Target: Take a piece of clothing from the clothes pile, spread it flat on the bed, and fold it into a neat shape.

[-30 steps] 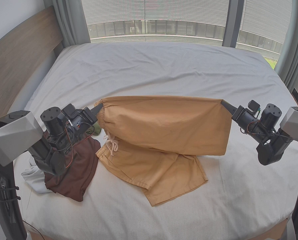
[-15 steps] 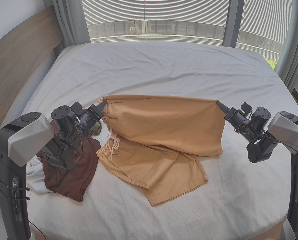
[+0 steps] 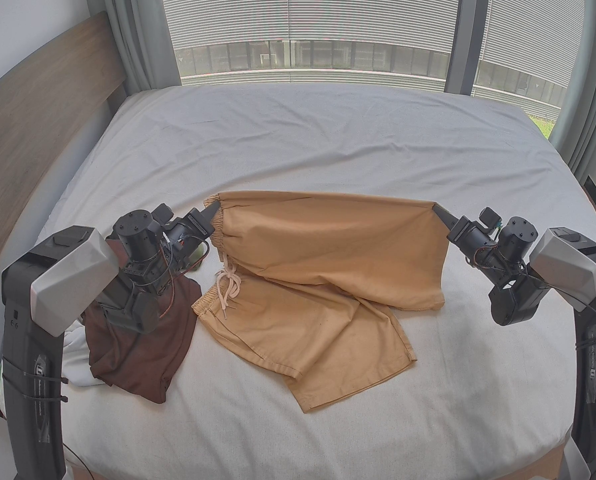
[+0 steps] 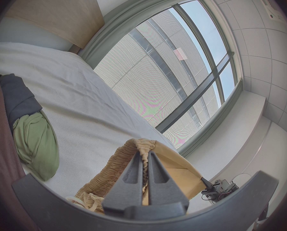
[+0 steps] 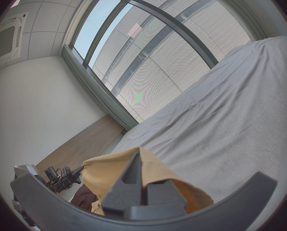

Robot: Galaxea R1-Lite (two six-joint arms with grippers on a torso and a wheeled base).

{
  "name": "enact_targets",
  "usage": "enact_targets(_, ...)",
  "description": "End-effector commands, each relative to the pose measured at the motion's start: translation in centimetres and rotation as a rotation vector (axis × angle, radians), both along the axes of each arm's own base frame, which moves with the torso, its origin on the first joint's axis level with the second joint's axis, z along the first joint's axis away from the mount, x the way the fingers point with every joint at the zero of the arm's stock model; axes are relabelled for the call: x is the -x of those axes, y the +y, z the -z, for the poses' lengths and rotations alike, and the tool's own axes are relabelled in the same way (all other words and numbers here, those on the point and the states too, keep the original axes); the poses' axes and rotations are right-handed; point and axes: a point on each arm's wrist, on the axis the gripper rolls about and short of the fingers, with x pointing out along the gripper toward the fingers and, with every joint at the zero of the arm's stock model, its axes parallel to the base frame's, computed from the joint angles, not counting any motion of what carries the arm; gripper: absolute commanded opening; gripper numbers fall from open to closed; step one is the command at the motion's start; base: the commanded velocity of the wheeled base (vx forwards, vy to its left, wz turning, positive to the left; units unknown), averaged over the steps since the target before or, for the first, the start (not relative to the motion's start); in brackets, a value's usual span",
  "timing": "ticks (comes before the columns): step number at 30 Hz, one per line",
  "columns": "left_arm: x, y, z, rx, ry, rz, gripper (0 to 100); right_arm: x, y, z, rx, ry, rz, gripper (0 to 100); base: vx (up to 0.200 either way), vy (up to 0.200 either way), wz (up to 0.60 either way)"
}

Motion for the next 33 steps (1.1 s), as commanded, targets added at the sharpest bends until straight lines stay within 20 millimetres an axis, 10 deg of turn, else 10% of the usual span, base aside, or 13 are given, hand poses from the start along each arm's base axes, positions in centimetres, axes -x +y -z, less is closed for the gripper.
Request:
enact_targets(1, -0.5, -0.1, 0.1, -0.001, 0.000, 0.000, 0, -0.3, 0.0, 0.3, 0.000, -0.005, -0.001, 0, 0.000, 0.000, 0.00)
enact_targets(7, -1.1, -0.3, 0.0, 0.001, 0.005, -0.007, 0, -0.8, 0.0, 0.5, -0.001, -0.014, 0.007, 0, 0.000, 0.000, 0.00)
enact_targets(8, -1.1, -0.5, 0.1, 0.000, 0.009, -0.007, 100, -0.8, 0.0, 0.5, -0.002, -0.016, 0.012, 100, 0.000, 0.000, 0.00)
enact_targets(24, -1.7, -0.4, -0.4, 0.013, 0.033, -0.085, 100, 0.2, -1.4, 0.4, 0.011, 0.012, 0.045, 100, 0.000, 0.000, 0.00)
enact_targets(33, 4.0, 1.6, -1.7, -0.012, 0.065, -0.086, 100, 6.5, -0.8, 1.3, 0.129, 0.175, 0.036, 100, 0.000, 0.000, 0.00)
